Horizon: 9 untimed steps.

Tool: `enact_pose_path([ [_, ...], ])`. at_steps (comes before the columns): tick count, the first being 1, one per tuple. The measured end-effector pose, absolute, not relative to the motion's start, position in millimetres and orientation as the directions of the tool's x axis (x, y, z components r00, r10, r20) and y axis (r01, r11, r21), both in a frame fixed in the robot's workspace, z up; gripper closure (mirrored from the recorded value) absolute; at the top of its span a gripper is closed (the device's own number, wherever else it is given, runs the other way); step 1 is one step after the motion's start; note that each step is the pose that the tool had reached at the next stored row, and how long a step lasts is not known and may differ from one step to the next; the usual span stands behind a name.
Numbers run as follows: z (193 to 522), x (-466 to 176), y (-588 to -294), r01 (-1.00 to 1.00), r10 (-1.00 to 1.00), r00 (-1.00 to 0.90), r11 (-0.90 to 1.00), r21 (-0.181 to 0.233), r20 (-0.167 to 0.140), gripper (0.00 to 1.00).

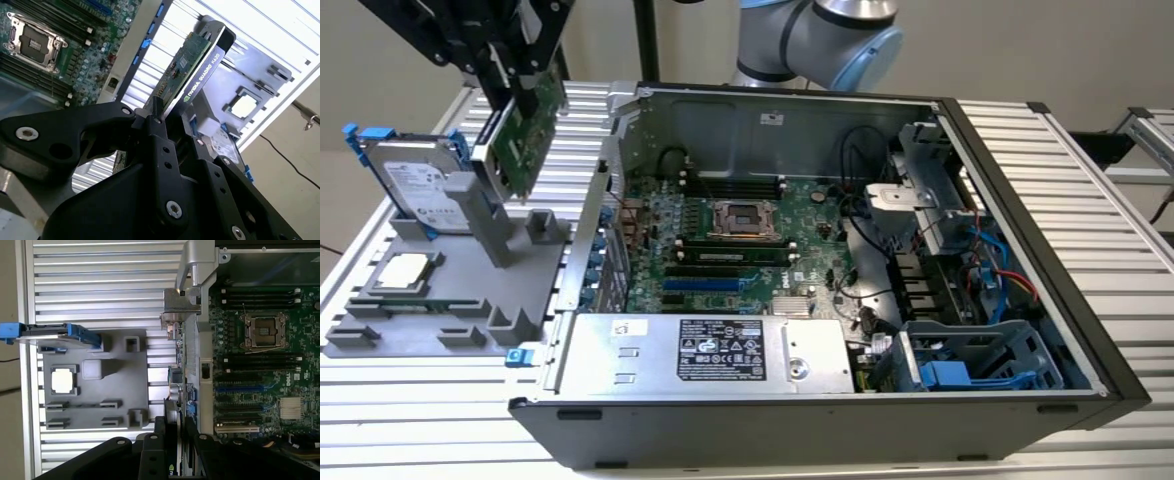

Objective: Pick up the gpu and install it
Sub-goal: 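Pick up the gpu and move the gpu toward the slot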

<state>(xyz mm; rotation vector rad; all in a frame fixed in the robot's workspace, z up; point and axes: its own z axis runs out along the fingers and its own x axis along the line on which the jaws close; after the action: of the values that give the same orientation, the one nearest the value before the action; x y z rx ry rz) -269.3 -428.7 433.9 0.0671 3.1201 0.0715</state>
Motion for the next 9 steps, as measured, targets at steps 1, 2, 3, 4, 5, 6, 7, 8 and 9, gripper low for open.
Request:
enact_pose_path([
  [1,433.9,-268.5,-428.7,0.043,0.043,-0.999,0.998,0.046,-0.019,1.0],
  [2,433.9,-267.7,-428.7,0.042,0.043,-0.999,0.998,0.046,-0.019,1.0],
  [3,433.9,-266.9,-428.7,0.043,0.043,-0.999,0.998,0.046,-0.019,1.0],
  [4,433.9,-266.1,-428.7,0.043,0.043,-0.999,0.998,0.046,-0.019,1.0],
  [5,433.9,-265.3,-428.7,0.042,0.043,-0.999,0.998,0.046,-0.019,1.0],
  [6,433.9,-264.5,-428.7,0.043,0.043,-0.999,0.998,0.046,-0.019,1.0],
  [7,433.9,-263.7,-428.7,0.043,0.044,-0.999,0.998,0.046,-0.019,1.0],
  [8,434.0,-262.9,-428.7,0.043,0.043,-0.999,0.998,0.046,-0.019,1.0],
  [9,433.9,-262.0,-428.7,0.042,0.043,-0.999,0.998,0.046,-0.019,1.0],
])
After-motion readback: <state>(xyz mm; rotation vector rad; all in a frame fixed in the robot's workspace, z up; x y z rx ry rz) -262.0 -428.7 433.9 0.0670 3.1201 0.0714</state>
